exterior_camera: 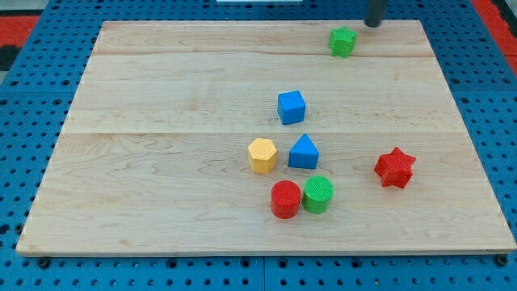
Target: Push the red star and cube towards the top side of the board
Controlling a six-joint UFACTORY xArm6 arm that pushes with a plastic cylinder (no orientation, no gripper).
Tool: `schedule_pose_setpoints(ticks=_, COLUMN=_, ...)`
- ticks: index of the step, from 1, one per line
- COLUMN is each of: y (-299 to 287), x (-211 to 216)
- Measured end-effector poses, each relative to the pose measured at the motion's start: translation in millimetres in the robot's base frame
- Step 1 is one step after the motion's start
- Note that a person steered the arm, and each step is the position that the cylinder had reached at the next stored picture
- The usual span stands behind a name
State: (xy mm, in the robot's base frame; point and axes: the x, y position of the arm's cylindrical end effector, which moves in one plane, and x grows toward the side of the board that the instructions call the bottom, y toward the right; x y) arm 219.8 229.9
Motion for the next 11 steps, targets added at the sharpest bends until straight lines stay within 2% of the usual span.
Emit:
schedule_pose_setpoints(ticks=1, y=22, x=136)
schedule_pose_setpoints(ticks=2, y=-6, x=249)
schedule_pose_setpoints(ticks=3, y=-15, x=298)
schedule_pose_setpoints(ticks=4, y=-62, x=296)
schedule_pose_setpoints(ticks=5, y=-137, x=262)
schedule_pose_setpoints(ticks=6, y=-124, x=314)
schedule_pose_setpoints(ticks=7, y=-175, x=286)
schedule_pose_setpoints(ticks=8, y=-173, x=237)
schedule_pose_setpoints(ticks=9, y=-149, x=215)
schedule_pose_setpoints(ticks=10, y=-154, x=161)
schedule_pose_setpoints(ticks=11, y=-177, x=181)
